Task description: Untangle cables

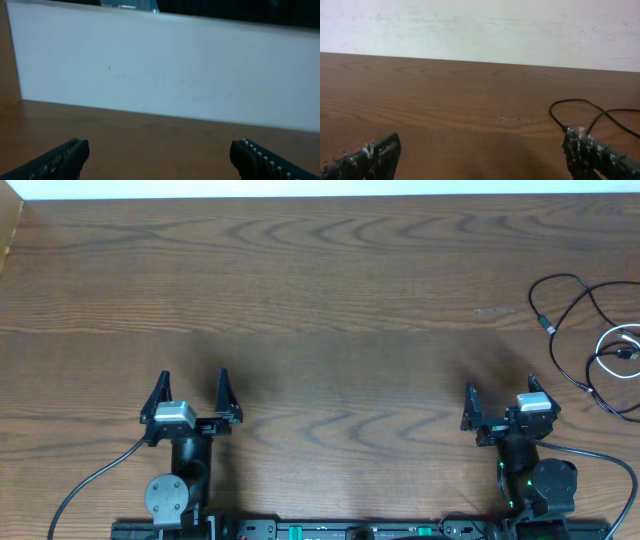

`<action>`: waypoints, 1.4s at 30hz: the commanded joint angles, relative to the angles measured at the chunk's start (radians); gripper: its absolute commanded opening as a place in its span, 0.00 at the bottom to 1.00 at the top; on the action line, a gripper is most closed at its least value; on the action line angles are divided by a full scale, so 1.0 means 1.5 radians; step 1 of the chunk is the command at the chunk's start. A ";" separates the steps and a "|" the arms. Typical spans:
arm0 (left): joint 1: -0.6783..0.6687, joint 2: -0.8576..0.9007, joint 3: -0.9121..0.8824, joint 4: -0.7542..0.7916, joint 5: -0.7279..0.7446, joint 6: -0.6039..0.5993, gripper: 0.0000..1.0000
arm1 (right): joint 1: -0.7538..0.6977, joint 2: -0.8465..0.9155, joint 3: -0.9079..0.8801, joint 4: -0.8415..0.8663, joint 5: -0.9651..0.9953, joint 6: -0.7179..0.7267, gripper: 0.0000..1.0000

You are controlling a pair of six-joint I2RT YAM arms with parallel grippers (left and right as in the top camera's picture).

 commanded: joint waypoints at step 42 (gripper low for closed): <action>0.004 -0.004 -0.002 -0.202 0.004 0.066 0.95 | -0.005 -0.004 -0.001 -0.004 0.000 -0.008 0.99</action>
